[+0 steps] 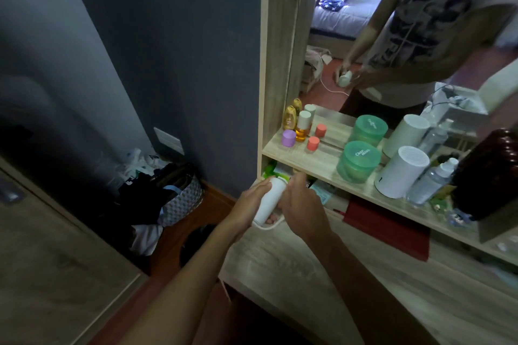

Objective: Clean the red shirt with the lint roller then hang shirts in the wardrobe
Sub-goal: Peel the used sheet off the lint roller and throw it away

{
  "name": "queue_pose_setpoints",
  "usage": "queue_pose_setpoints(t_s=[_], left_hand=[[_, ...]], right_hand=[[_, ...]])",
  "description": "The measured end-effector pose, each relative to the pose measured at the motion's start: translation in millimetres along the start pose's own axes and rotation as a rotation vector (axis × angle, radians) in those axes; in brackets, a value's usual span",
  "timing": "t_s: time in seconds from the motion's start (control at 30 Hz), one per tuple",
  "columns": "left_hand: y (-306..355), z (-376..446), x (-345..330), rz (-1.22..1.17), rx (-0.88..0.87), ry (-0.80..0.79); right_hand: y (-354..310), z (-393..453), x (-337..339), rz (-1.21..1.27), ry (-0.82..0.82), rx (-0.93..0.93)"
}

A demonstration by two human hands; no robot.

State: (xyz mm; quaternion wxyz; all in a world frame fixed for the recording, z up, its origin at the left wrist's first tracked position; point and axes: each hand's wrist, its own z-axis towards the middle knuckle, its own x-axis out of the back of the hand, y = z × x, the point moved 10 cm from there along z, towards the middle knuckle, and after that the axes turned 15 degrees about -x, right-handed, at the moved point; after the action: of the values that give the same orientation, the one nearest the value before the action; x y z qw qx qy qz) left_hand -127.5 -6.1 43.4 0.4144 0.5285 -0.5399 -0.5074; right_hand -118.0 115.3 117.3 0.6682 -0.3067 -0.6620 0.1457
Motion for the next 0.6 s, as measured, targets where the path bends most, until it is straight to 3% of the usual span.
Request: queue_pose_setpoints(t_s=[0.37, 0.6], left_hand=[[7.5, -3.1, -2.5, 0.123, -0.101, -0.042], [31.5, 1.2, 1.5, 0.175, -0.217, -0.028]], right_hand=[[4.5, 5.1, -4.1, 0.169, -0.035, 0.052], [2.4, 5.7, 8.0, 0.235, 0.034, 0.101]])
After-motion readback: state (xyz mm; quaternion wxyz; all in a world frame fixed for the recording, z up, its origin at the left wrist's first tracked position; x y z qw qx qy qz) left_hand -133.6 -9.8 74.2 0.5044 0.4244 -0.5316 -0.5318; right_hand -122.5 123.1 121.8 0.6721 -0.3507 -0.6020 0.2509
